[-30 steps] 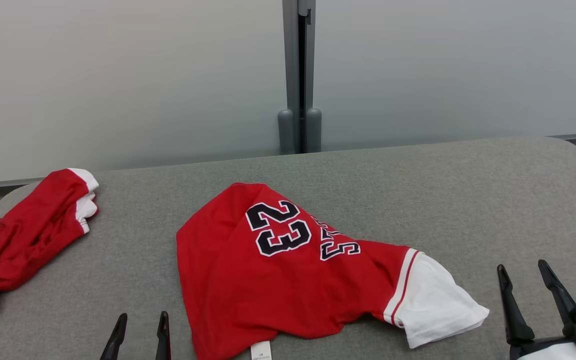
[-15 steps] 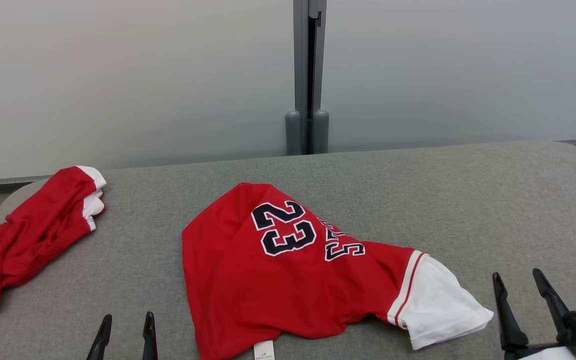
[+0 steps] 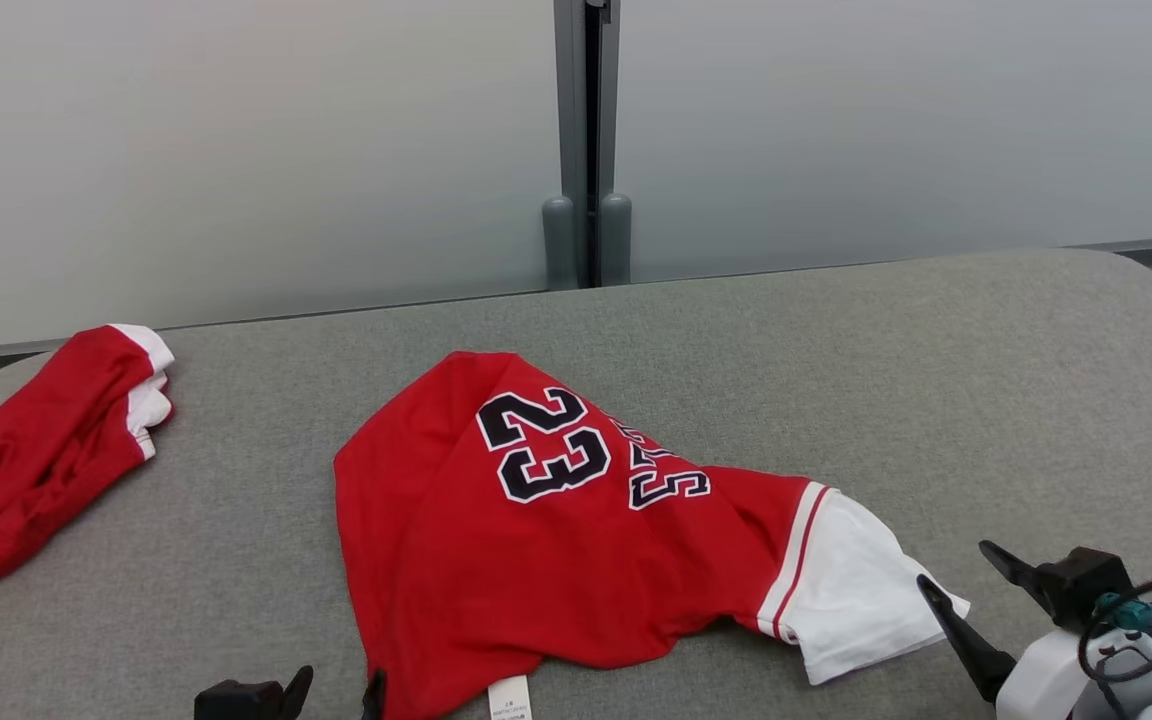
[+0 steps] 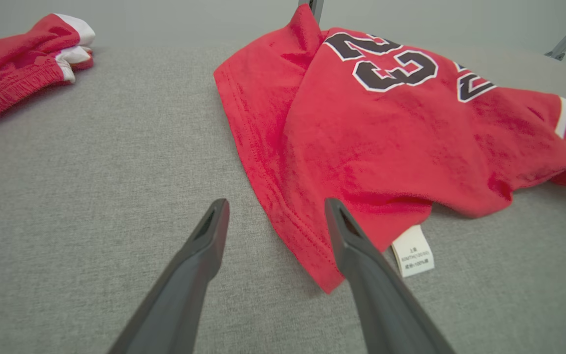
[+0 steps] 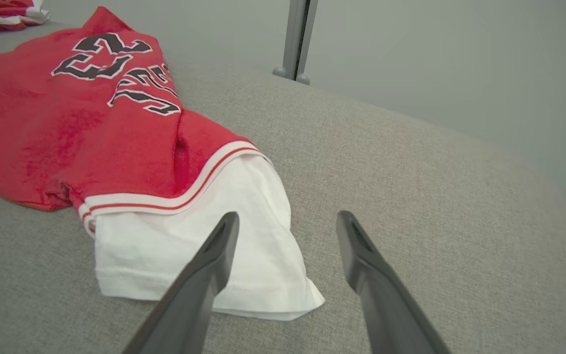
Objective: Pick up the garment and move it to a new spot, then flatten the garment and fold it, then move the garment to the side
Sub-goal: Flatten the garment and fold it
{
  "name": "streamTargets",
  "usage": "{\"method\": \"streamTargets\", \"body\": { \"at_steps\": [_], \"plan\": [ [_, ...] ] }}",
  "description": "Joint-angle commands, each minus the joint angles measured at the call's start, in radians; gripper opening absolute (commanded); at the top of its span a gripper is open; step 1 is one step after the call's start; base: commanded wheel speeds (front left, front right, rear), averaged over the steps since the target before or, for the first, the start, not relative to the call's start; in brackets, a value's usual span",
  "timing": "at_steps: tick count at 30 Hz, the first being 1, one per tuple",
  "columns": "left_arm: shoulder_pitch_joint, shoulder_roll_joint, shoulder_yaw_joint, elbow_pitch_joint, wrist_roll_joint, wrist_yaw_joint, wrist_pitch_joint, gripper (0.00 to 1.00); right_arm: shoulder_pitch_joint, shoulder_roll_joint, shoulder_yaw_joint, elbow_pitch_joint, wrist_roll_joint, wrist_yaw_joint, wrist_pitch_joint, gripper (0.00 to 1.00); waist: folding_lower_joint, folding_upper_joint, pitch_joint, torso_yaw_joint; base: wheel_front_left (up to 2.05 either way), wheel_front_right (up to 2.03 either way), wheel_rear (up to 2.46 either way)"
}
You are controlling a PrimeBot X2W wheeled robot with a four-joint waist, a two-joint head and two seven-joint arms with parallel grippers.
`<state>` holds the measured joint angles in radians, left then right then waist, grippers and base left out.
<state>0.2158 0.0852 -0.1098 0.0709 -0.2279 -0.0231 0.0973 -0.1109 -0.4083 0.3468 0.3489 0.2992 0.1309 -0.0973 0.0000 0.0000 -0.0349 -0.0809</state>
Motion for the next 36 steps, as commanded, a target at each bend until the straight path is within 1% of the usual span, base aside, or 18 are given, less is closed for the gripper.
{"method": "streamTargets", "body": {
  "at_steps": [1, 4, 6, 10, 13, 18, 21, 22, 23, 24, 25, 27, 28, 31, 33, 36],
  "plan": [
    [-0.002, 0.004, -0.006, 0.0, -0.007, 0.006, 0.04, 1.0, -0.026, -0.023, 0.037, 0.021, 0.024, 0.0, 0.041, 1.0, 0.0, 0.0, 0.018, -0.014, 0.0, 0.0, 0.0],
    [0.009, -0.001, -0.017, -0.002, -0.026, 0.01, 0.104, 1.0, -0.057, -0.035, 0.097, 0.057, 0.07, 0.0, 0.097, 1.0, 0.0, 0.0, 0.042, -0.024, 0.0, 0.0, 0.0],
    [-0.001, -0.002, -0.021, -0.004, -0.029, 0.018, 0.126, 1.0, -0.087, -0.043, 0.123, 0.082, 0.089, 0.0, 0.112, 1.0, 0.0, 0.0, 0.068, -0.026, 0.0, 0.0, 0.0],
    [-0.041, -0.009, -0.032, 0.008, -0.04, 0.027, 0.153, 1.0, -0.144, -0.034, 0.143, 0.142, 0.098, 0.0, 0.093, 1.0, 0.0, 0.0, 0.125, -0.022, 0.0, 0.0, 0.0],
    [-0.075, -0.014, -0.047, 0.025, -0.051, 0.022, 0.164, 1.0, -0.204, -0.022, 0.17, 0.204, 0.095, 0.0, 0.078, 1.0, 0.0, 0.0, 0.168, -0.015, 0.0, 0.0, 0.0],
    [-0.092, -0.014, -0.063, 0.057, -0.062, 0.02, 0.197, 1.0, -0.255, -0.016, 0.232, 0.263, 0.125, 0.0, 0.075, 1.0, 0.0, 0.0, 0.198, -0.004, 0.0, 0.0, 0.0],
    [-0.074, -0.015, -0.076, 0.074, -0.085, 0.003, 0.229, 1.0, -0.269, -0.01, 0.279, 0.292, 0.159, 0.0, 0.084, 1.0, 0.0, 0.0, 0.203, -0.001, 0.0, 0.0, 0.0],
    [-0.065, -0.016, -0.084, 0.076, -0.095, -0.006, 0.242, 0.97, -0.271, -0.006, 0.296, 0.299, 0.176, 0.0, 0.093, 1.0, 0.0, 0.0, 0.204, 0.0, 0.0, 0.0, 0.0],
    [-0.058, -0.019, -0.094, 0.076, -0.104, -0.017, 0.255, 0.35, -0.273, -0.005, 0.315, 0.306, 0.194, 0.0, 0.103, 1.0, 0.0, 0.0, 0.203, 0.002, 0.0, 0.0, 0.0],
    [-0.051, -0.02, -0.103, 0.074, -0.115, -0.029, 0.264, 0.0, -0.273, -0.007, 0.338, 0.304, 0.217, 0.0, 0.108, 0.33, 0.0, 0.0, 0.202, 0.003, 0.0, 0.0, 0.0],
    [-0.049, -0.021, -0.104, 0.066, -0.121, -0.035, 0.256, 0.0, -0.271, -0.006, 0.34, 0.3, 0.262, 0.0, 0.108, 0.0, 0.0, 0.0, 0.199, 0.005, 0.0, 0.0, 0.0],
    [-0.05, -0.02, -0.103, 0.051, -0.138, -0.043, 0.258, 0.0, -0.274, -0.024, 0.358, 0.272, 0.333, 0.0, 0.111, 0.0, 0.0, 0.0, 0.194, 0.006, 0.0, 0.0, 0.0],
    [-0.05, -0.02, -0.103, 0.051, -0.138, -0.043, 0.258, 0.0, -0.274, -0.024, 0.358, 0.272, 0.333, 0.0, 0.111, 0.0, 0.0, 0.0, 0.194, 0.006, 0.0, 0.0, 0.0],
    [-0.048, -0.018, -0.094, 0.011, -0.178, -0.054, 0.243, 0.0, -0.272, -0.06, 0.34, 0.197, 0.463, 0.0, 0.082, 0.0, 0.0, 0.0, 0.18, 0.003, 0.0, 0.0, 0.0],
    [-0.046, -0.018, -0.079, -0.036, -0.213, -0.062, 0.226, 0.0, -0.258, -0.098, 0.322, 0.127, 0.554, 0.0, 0.069, 0.0, 0.0, 0.0, 0.169, -0.002, 0.0, 0.0, 0.0],
    [-0.029, -0.011, -0.055, -0.137, -0.26, -0.073, 0.212, 0.0, -0.225, -0.179, 0.287, -0.001, 0.67, 0.0, 0.054, 0.0, 0.0, 0.0, 0.151, -0.017, 0.0, 0.0, 0.0]
  ]
}}
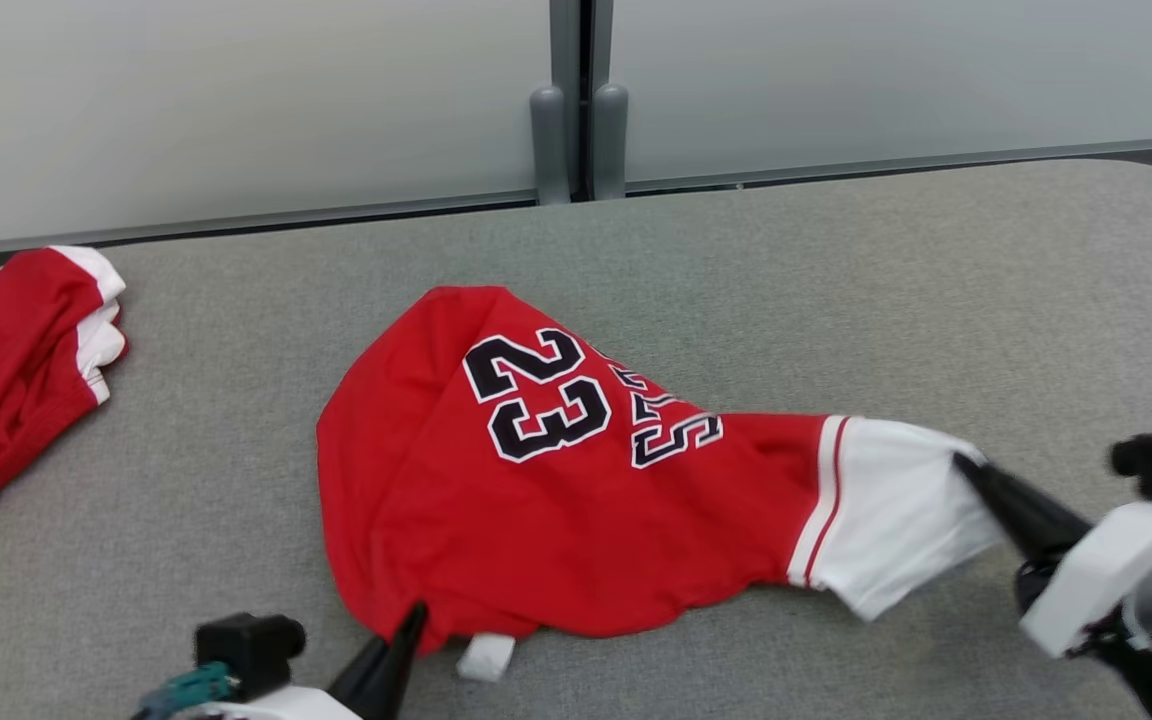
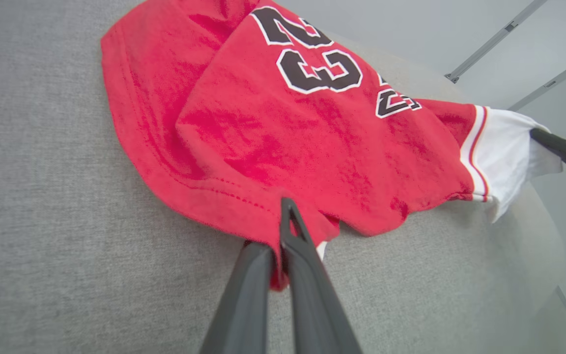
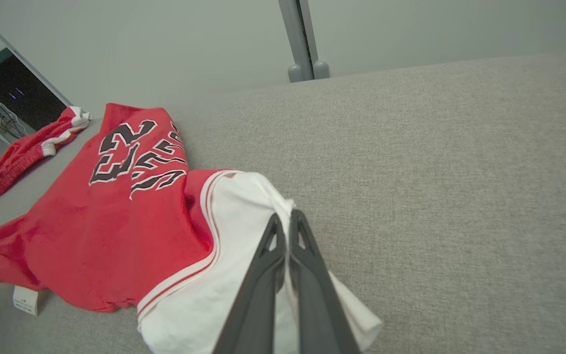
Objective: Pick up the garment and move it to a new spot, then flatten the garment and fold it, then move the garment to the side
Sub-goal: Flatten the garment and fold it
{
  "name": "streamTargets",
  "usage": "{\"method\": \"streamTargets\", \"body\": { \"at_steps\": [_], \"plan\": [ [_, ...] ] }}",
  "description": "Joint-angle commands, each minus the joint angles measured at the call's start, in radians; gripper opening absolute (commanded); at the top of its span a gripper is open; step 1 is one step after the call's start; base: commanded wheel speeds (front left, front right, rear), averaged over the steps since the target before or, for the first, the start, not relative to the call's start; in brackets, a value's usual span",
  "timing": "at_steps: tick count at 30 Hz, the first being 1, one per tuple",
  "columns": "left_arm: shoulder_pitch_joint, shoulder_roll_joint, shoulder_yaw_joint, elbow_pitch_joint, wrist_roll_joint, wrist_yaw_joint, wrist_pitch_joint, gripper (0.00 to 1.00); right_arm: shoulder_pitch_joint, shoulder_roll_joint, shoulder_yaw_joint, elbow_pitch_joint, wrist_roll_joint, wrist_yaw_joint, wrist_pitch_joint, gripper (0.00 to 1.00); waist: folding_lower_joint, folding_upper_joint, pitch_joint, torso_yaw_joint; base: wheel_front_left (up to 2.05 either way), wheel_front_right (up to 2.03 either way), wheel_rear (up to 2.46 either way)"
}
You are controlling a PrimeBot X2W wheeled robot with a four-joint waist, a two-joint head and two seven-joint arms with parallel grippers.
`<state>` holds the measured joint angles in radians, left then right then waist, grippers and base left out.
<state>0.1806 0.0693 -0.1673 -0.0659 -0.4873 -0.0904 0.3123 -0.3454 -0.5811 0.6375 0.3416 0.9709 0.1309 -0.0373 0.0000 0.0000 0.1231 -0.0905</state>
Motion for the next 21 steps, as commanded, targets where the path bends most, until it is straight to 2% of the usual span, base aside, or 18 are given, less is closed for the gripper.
{"method": "streamTargets", "body": {
  "at_steps": [1, 7, 13, 17, 21],
  "plan": [
    [0.014, 0.005, 0.012, -0.046, -0.018, -0.006, -0.004, 0.0, 0.02, -0.036, -0.024, -0.037, 0.034, 0.0, -0.017, 0.0, 0.0, 0.0, -0.012, -0.013, 0.0, 0.0, 0.0],
    [-0.011, 0.035, 0.049, -0.358, -0.114, -0.018, 0.033, 0.0, 0.106, -0.207, -0.18, -0.332, 0.203, 0.0, -0.061, 0.0, 0.0, 0.0, -0.026, -0.043, 0.0, 0.0, 0.0],
    [-0.156, 0.065, 0.072, -0.571, -0.198, 0.002, 0.152, 0.0, 0.065, -0.31, -0.369, -0.555, 0.324, 0.001, -0.072, 0.0, 0.0, 0.0, 0.001, -0.084, 0.0, 0.0, 0.0],
    [-0.348, 0.095, 0.098, -0.591, -0.222, 0.027, 0.235, 0.0, -0.032, -0.358, -0.451, -0.575, 0.334, 0.001, -0.012, 0.0, 0.0, 0.0, 0.04, -0.095, 0.0, 0.0, 0.0],
    [-0.582, 0.125, 0.121, -0.5, -0.211, 0.054, 0.3, 0.0, -0.189, -0.342, -0.472, -0.519, 0.304, 0.0, 0.086, 0.0, 0.0, 0.0, 0.108, -0.094, 0.0, 0.0, 0.0]
  ]
}}
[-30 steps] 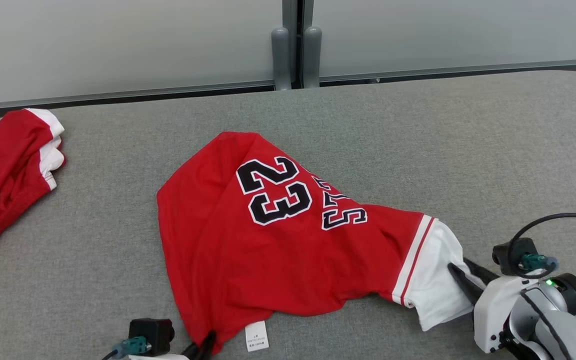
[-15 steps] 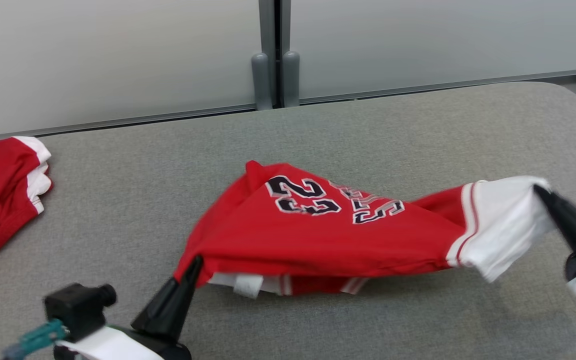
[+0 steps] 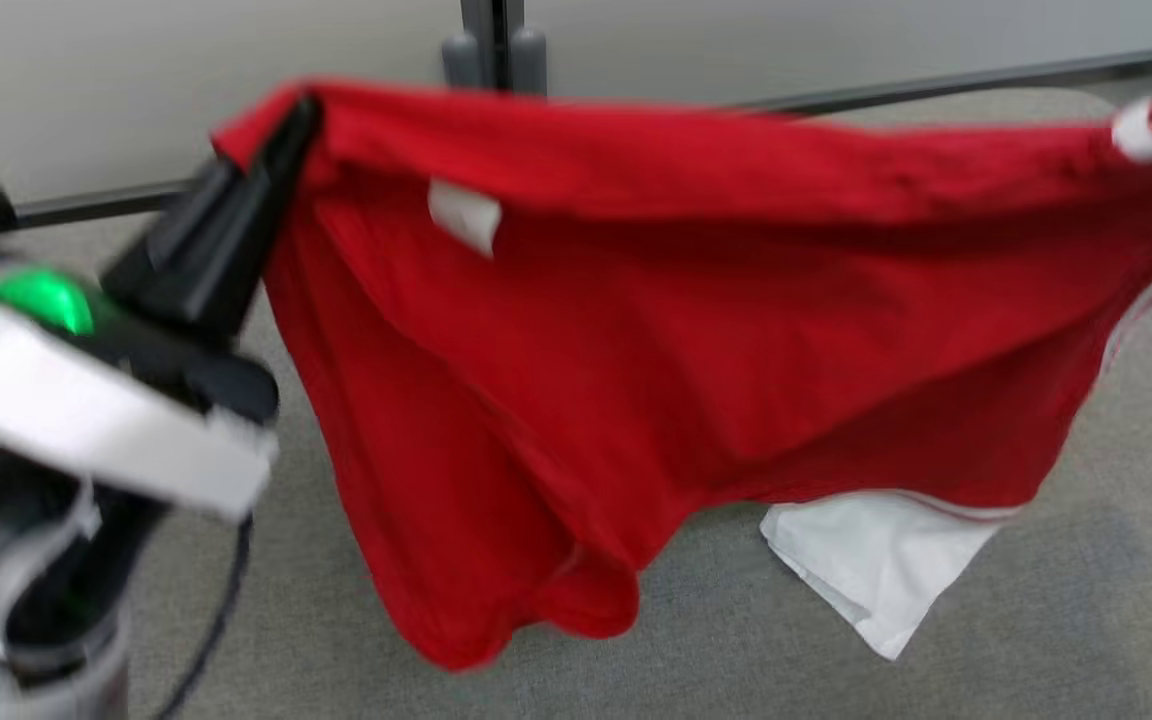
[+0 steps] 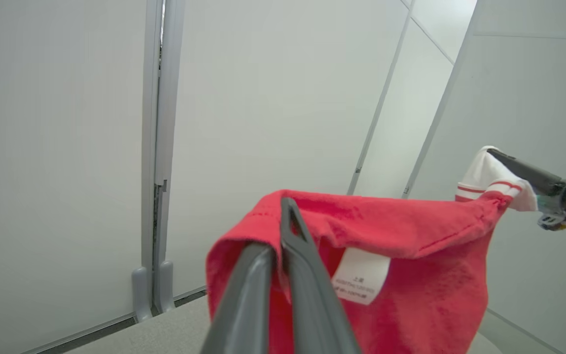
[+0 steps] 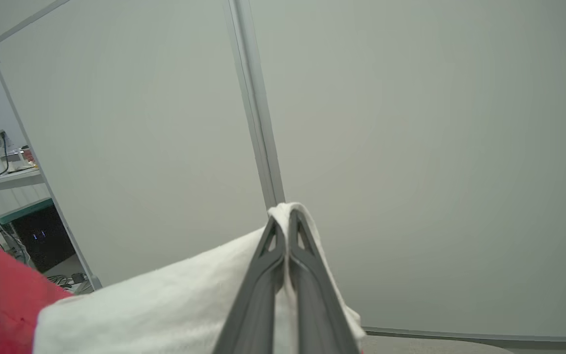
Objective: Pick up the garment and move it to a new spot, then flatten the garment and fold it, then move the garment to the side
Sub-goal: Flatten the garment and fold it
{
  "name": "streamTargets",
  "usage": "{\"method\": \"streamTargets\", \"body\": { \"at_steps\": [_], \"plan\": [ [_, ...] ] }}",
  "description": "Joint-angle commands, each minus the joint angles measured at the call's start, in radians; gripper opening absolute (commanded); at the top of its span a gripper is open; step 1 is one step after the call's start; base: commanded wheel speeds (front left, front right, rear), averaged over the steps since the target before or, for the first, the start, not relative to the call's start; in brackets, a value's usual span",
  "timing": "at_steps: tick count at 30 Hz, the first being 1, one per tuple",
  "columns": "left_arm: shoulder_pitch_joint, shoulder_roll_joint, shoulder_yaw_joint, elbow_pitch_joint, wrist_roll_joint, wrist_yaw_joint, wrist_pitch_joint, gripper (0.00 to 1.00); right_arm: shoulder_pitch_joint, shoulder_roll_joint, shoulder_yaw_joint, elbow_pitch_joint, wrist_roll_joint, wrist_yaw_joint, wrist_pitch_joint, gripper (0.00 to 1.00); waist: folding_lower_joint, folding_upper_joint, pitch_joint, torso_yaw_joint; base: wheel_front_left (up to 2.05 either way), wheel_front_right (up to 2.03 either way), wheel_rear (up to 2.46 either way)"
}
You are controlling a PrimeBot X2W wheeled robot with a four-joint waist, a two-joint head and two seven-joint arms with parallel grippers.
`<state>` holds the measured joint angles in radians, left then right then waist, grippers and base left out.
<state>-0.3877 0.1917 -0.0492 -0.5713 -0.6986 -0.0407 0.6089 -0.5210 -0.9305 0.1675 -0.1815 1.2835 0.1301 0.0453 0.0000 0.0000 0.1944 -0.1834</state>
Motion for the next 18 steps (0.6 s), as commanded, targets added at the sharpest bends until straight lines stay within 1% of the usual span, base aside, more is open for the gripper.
{"method": "streamTargets", "body": {
  "at_steps": [1, 3, 4, 6, 7, 8, 9, 11, 13, 14, 15, 16, 18],
  "plan": [
    [-0.073, 0.016, 0.004, 0.043, 0.012, 0.005, 0.016, 0.0, -0.061, 0.025, 0.004, 0.034, -0.02, 0.001, 0.03, 0.0, 0.0, 0.0, 0.056, 0.001, 0.0, 0.0, 0.0],
    [-0.193, 0.014, -0.002, 0.126, 0.022, 0.016, 0.034, 0.0, -0.172, 0.072, 0.015, 0.097, -0.053, 0.001, 0.08, 0.0, 0.0, 0.0, 0.107, 0.005, 0.0, 0.0, 0.0],
    [-0.246, 0.022, -0.015, 0.174, 0.033, 0.008, 0.043, 0.0, -0.233, 0.104, 0.022, 0.137, -0.075, 0.001, 0.1, 0.0, 0.0, 0.0, 0.13, 0.007, 0.0, 0.0, 0.0],
    [-0.367, 0.021, -0.03, 0.276, 0.056, 0.015, 0.055, 0.0, -0.363, 0.182, 0.035, 0.228, -0.11, 0.001, 0.144, 0.0, 0.0, 0.0, 0.186, 0.013, 0.0, 0.0, 0.0],
    [-0.428, 0.029, -0.038, 0.328, 0.081, 0.008, 0.044, 0.0, -0.43, 0.224, 0.037, 0.283, -0.136, 0.001, 0.154, 0.0, 0.0, 0.0, 0.214, 0.014, 0.0, 0.0, 0.0],
    [-0.49, 0.024, -0.042, 0.381, 0.098, 0.014, 0.034, 0.0, -0.5, 0.262, 0.039, 0.337, -0.17, 0.001, 0.162, 0.0, 0.0, 0.0, 0.246, 0.015, 0.0, 0.0, 0.0],
    [-0.544, 0.021, -0.056, 0.439, 0.12, 0.011, 0.023, 0.0, -0.57, 0.306, 0.039, 0.393, -0.206, 0.001, 0.158, 0.0, 0.0, 0.0, 0.272, 0.018, 0.0, 0.0, 0.0],
    [-0.653, 0.018, -0.065, 0.561, 0.165, 0.004, -0.03, 0.0, -0.691, 0.395, 0.033, 0.512, -0.277, 0.001, 0.137, 0.0, 0.0, 0.0, 0.317, 0.023, 0.0, 0.0, 0.0],
    [-0.759, 0.017, -0.074, 0.676, 0.214, -0.002, -0.107, 0.0, -0.811, 0.469, 0.013, 0.618, -0.351, 0.001, 0.085, 0.0, 0.0, 0.0, 0.356, 0.027, 0.0, 0.0, 0.0],
    [-0.802, 0.008, -0.076, 0.743, 0.23, -0.002, -0.149, 0.0, -0.859, 0.504, 0.007, 0.666, -0.383, 0.001, 0.059, 0.0, 0.0, 0.0, 0.369, 0.029, 0.0, 0.0, 0.0],
    [-0.845, 0.007, -0.078, 0.803, 0.259, 0.001, -0.204, 0.0, -0.902, 0.533, -0.005, 0.711, -0.41, 0.001, 0.025, 0.0, 0.0, 0.0, 0.381, 0.033, 0.0, 0.0, 0.0],
    [-0.845, 0.007, -0.078, 0.803, 0.259, 0.001, -0.204, 0.0, -0.902, 0.533, -0.005, 0.711, -0.41, 0.001, 0.025, 0.0, 0.0, 0.0, 0.381, 0.033, 0.0, 0.0, 0.0],
    [-0.92, 0.007, -0.093, 0.922, 0.305, -0.006, -0.307, 0.0, -0.973, 0.592, -0.023, 0.792, -0.454, 0.001, -0.038, 0.0, 0.0, 0.0, 0.401, 0.034, 0.0, 0.0, 0.0]
  ]
}}
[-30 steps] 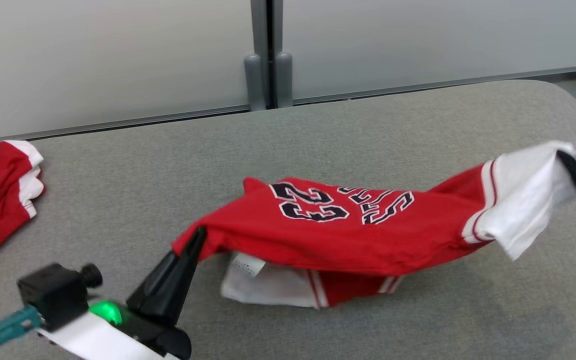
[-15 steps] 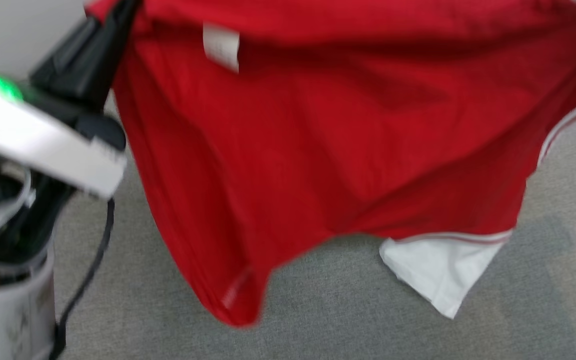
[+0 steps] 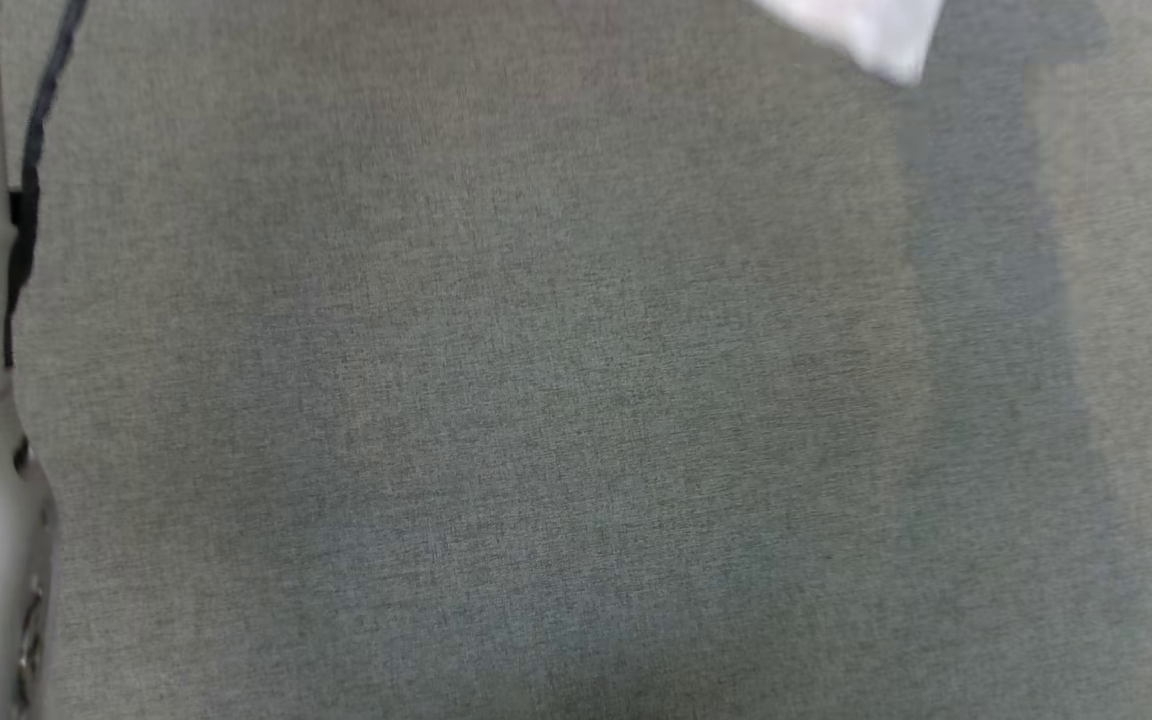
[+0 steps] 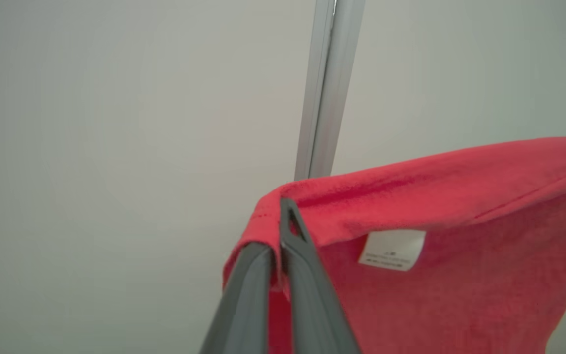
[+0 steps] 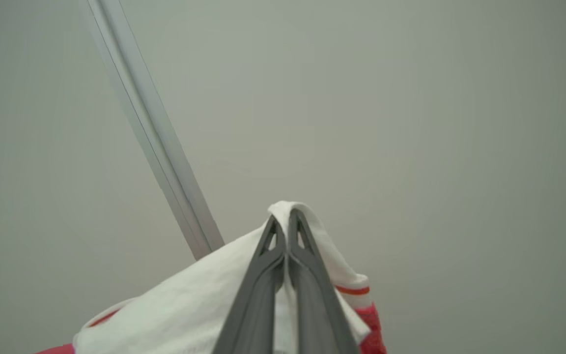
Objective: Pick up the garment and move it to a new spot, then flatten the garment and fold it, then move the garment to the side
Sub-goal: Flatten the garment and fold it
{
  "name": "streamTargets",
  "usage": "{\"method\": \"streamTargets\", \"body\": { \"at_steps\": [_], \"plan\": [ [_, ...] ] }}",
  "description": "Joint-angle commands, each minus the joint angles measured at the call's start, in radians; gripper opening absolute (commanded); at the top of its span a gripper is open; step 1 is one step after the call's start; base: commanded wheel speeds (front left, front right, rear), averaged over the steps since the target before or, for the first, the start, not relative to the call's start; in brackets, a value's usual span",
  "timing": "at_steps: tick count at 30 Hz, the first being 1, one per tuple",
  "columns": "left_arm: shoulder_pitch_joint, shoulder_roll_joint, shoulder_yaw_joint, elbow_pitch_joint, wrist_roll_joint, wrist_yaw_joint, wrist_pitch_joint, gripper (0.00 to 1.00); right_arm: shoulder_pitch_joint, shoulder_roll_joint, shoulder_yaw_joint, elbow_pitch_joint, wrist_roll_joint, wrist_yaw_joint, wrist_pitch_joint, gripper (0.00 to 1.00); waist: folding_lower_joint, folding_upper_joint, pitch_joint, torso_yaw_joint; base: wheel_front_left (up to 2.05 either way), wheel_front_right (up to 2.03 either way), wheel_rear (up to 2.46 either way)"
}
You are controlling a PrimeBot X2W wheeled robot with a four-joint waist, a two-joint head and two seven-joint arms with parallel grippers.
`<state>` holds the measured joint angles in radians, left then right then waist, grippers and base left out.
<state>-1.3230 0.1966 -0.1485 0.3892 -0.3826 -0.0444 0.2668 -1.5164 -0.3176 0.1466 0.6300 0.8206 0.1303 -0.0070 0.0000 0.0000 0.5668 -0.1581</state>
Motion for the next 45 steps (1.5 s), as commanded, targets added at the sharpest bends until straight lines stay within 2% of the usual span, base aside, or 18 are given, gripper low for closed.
{"method": "streamTargets", "body": {
  "at_steps": [1, 5, 9, 13, 18, 23, 27, 28, 30, 33, 38, 40, 41, 45],
  "plan": [
    [-0.017, 0.002, 0.002, 0.011, 0.009, -0.005, -0.018, 0.0, -0.007, 0.004, 0.0, 0.005, -0.008, 0.001, -0.018, 0.0, 0.0, 0.0, 0.041, 0.007, 0.0, 0.0, 0.0],
    [-0.09, -0.002, -0.023, 0.174, 0.046, -0.031, -0.187, 0.0, -0.049, 0.067, 0.029, 0.062, -0.04, 0.001, -0.112, 0.0, 0.0, 0.0, 0.087, 0.0, 0.0, 0.0, 0.0],
    [-0.092, -0.018, -0.031, 0.299, 0.032, -0.05, -0.285, 0.0, 0.015, 0.067, 0.082, 0.069, -0.005, 0.001, -0.147, 0.0, 0.0, 0.0, 0.157, 0.007, 0.0, 0.0, 0.0],
    [-0.005, -0.034, -0.067, 0.392, 0.011, -0.074, -0.362, 0.0, 0.17, 0.026, 0.178, 0.011, 0.05, 0.001, -0.18, 0.0, 0.0, 0.0, 0.18, 0.02, 0.0, 0.0, 0.0],
    [0.182, -0.038, -0.129, 0.402, -0.07, -0.087, -0.416, 0.0, 0.426, -0.065, 0.282, -0.099, 0.143, 0.001, -0.221, 0.0, 0.0, 0.0, 0.124, 0.028, 0.0, 0.0, 0.0],
    [0.423, 0.002, -0.223, 0.303, -0.166, -0.087, -0.426, 0.0, 0.654, -0.146, 0.301, -0.207, 0.225, 0.001, -0.251, 0.0, 0.0, 0.0, 0.011, 0.028, 0.0, 0.0, 0.0],
    [0.613, 0.025, -0.247, 0.2, -0.218, -0.085, -0.423, 0.0, 0.854, -0.188, 0.29, -0.28, 0.283, 0.001, -0.257, 0.0, 0.0, 0.0, -0.124, 0.031, 0.0, 0.0, 0.0],
    [0.712, 0.037, -0.245, 0.135, -0.244, -0.083, -0.418, 0.0, 0.954, -0.208, 0.273, -0.305, 0.307, 0.001, -0.259, 0.0, 0.0, 0.0, -0.196, 0.03, 0.0, 0.0, 0.0],
    [0.82, 0.049, -0.237, 0.061, -0.272, -0.068, -0.406, 0.0, 1.058, -0.222, 0.259, -0.323, 0.322, 0.001, -0.26, 0.0, 0.0, 0.0, -0.265, 0.028, 0.0, 0.0, 0.0],
    [1.01, 0.063, -0.237, -0.069, -0.314, -0.029, -0.365, 0.0, 1.217, -0.227, 0.247, -0.352, 0.343, 0.001, -0.26, 0.0, 0.0, 0.0, -0.354, 0.018, 0.0, 0.0, 0.0],
    [1.347, 0.055, -0.225, -0.282, -0.404, 0.069, -0.319, 0.0, 1.472, -0.221, 0.252, -0.385, 0.359, 0.001, -0.253, 0.0, 0.0, 0.0, -0.46, 0.0, 0.0, 0.0, 0.0],
    [1.462, 0.049, -0.227, -0.354, -0.425, 0.106, -0.318, 0.0, 1.559, -0.215, 0.247, -0.402, 0.365, 0.001, -0.249, 0.0, 0.0, 0.0, -0.466, -0.003, 0.0, 0.0, 0.0],
    [1.462, 0.049, -0.227, -0.354, -0.425, 0.106, -0.318, 0.0, 1.559, -0.215, 0.247, -0.402, 0.365, 0.001, -0.249, 0.0, 0.0, 0.0, -0.466, -0.003, 0.0, 0.0, 0.0],
    [1.601, 0.031, -0.231, -0.467, -0.457, 0.152, -0.32, 0.0, 1.666, -0.207, 0.202, -0.445, 0.375, 0.001, -0.251, 0.0, 0.0, 0.0, -0.457, -0.002, 0.0, 0.0, 0.0]
  ]
}}
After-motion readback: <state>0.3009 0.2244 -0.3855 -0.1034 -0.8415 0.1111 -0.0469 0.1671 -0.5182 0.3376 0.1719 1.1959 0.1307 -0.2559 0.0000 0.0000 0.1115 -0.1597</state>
